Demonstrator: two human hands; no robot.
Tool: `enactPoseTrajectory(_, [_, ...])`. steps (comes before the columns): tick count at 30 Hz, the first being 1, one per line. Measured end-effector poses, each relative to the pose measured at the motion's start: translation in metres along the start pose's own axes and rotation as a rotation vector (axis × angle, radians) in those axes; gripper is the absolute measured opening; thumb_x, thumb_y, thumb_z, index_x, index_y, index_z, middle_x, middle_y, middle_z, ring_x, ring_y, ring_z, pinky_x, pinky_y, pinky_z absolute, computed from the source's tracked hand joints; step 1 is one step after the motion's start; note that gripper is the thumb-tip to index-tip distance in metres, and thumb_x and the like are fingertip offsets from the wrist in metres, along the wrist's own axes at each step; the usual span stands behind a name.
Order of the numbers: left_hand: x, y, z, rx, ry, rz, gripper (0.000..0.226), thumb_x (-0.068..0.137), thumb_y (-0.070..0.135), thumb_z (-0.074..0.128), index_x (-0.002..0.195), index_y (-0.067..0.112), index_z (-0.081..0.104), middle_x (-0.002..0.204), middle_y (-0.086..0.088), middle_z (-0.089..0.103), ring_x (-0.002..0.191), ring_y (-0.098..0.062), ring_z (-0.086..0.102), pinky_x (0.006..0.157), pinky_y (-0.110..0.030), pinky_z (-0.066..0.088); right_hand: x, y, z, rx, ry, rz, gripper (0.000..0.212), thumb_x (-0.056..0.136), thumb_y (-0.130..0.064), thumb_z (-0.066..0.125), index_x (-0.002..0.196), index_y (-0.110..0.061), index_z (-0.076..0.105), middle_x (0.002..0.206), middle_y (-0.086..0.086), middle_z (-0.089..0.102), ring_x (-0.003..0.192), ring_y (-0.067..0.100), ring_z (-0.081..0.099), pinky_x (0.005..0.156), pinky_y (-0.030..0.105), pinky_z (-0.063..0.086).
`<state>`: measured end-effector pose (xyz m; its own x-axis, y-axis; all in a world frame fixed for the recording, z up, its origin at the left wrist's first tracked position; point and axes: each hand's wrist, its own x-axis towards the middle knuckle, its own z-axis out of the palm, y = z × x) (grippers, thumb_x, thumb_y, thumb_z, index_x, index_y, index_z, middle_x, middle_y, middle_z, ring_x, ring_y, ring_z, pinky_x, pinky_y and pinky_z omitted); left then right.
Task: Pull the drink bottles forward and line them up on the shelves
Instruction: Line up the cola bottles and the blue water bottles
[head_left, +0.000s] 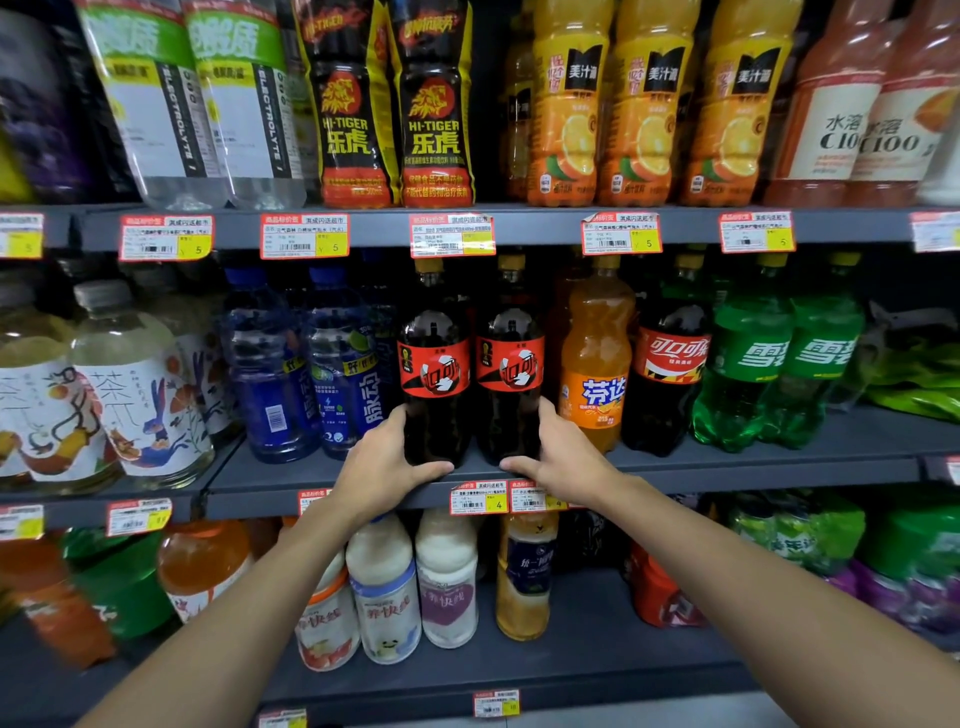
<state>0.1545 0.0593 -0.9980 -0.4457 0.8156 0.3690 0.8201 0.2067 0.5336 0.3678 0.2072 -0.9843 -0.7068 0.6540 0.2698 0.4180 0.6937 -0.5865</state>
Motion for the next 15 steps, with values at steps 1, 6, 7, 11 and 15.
enactPoseTrajectory(1, [-0.0005, -0.0001, 0.0003, -0.001, 0.004, 0.002, 0.078, 0.066, 0.067, 0.077, 0.127, 0.033, 0.042, 0.121, 0.006, 0.067, 0.111, -0.019, 0.063, 0.088, -0.044, 0.054, -0.0001, -0.0007, -0.0004, -0.003, -0.004, 0.001, 0.086, 0.082, -0.04, 0.081, 0.147, -0.02, 0.028, 0.145, 0.0, 0.053, 0.133, 0.02, 0.051, 0.107, 0.032, 0.045])
enactPoseTrajectory(6, [-0.0004, -0.0016, 0.0008, -0.01, 0.001, -0.002, 0.079, 0.066, 0.067, 0.077, 0.129, 0.033, 0.042, 0.119, 0.007, 0.067, 0.108, -0.017, 0.063, 0.088, -0.043, 0.054, -0.0008, -0.0021, 0.0006, -0.022, -0.005, 0.007, 0.079, 0.085, -0.037, 0.079, 0.145, -0.021, 0.03, 0.143, 0.001, 0.054, 0.131, 0.021, 0.053, 0.104, 0.029, 0.044])
enactPoseTrajectory(7, [-0.0004, -0.0021, 0.0011, -0.011, 0.002, -0.002, 0.08, 0.067, 0.067, 0.077, 0.13, 0.033, 0.042, 0.119, 0.007, 0.067, 0.108, -0.017, 0.063, 0.088, -0.042, 0.054, -0.0007, -0.0021, 0.0007, -0.024, -0.006, 0.01, 0.078, 0.085, -0.037, 0.079, 0.144, -0.021, 0.03, 0.143, 0.001, 0.054, 0.131, 0.021, 0.053, 0.104, 0.029, 0.044])
enactPoseTrajectory(11, [-0.0005, -0.0028, 0.0014, -0.004, 0.006, 0.006, 0.082, 0.068, 0.067, 0.077, 0.133, 0.031, 0.042, 0.12, 0.006, 0.067, 0.108, -0.017, 0.063, 0.087, -0.041, 0.054, -0.0011, -0.002, 0.0, -0.035, -0.021, 0.017, 0.076, 0.086, -0.037, 0.078, 0.143, -0.02, 0.03, 0.142, 0.002, 0.055, 0.129, 0.021, 0.054, 0.103, 0.03, 0.046])
enactPoseTrajectory(15, [-0.0014, -0.0018, 0.0007, 0.006, 0.004, 0.018, 0.078, 0.071, 0.066, 0.076, 0.131, 0.031, 0.042, 0.119, 0.006, 0.068, 0.108, -0.018, 0.064, 0.087, -0.041, 0.054, -0.0006, -0.0046, -0.0017, -0.06, -0.041, 0.039, 0.078, 0.087, -0.036, 0.077, 0.145, -0.017, 0.029, 0.142, 0.004, 0.055, 0.129, 0.023, 0.054, 0.103, 0.029, 0.045])
